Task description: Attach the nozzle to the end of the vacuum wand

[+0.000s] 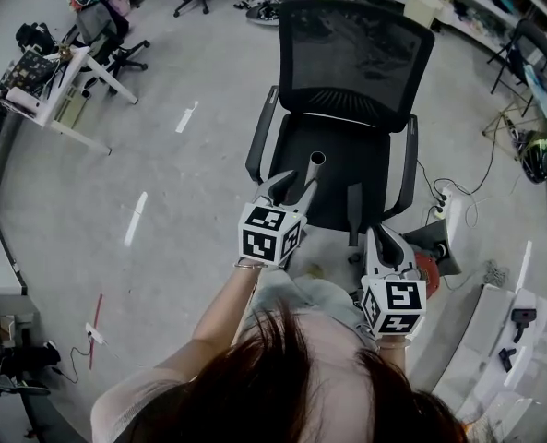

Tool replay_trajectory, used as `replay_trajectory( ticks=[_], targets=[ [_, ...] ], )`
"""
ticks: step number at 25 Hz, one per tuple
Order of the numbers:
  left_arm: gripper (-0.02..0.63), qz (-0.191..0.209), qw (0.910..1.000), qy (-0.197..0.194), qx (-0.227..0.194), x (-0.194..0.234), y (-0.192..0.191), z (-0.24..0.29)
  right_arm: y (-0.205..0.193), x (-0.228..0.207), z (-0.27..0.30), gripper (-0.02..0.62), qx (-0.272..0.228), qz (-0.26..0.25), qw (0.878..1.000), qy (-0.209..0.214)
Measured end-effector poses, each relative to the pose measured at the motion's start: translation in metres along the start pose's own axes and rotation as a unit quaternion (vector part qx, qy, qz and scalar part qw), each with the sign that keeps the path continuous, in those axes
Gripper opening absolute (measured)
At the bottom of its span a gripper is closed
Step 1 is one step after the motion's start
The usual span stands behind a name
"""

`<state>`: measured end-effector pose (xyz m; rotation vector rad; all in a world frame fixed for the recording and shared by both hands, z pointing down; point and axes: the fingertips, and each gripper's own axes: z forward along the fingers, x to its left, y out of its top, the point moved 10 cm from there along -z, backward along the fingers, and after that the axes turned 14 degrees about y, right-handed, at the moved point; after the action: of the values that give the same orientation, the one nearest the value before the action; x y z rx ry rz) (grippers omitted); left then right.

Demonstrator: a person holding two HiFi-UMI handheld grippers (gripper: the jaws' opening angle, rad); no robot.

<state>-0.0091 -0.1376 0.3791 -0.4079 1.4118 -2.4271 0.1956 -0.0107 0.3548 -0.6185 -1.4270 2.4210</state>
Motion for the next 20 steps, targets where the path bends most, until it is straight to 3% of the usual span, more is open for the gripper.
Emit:
replay_trajectory(
  ticks=[20],
  targets=[
    [0.187, 0.041, 0.9987, -0.004, 0.03, -0.002, -0.016, 0.059, -0.016, -0.009, -0.005, 0.026, 0.015, 0.01, 1.0, -0.023]
  ],
)
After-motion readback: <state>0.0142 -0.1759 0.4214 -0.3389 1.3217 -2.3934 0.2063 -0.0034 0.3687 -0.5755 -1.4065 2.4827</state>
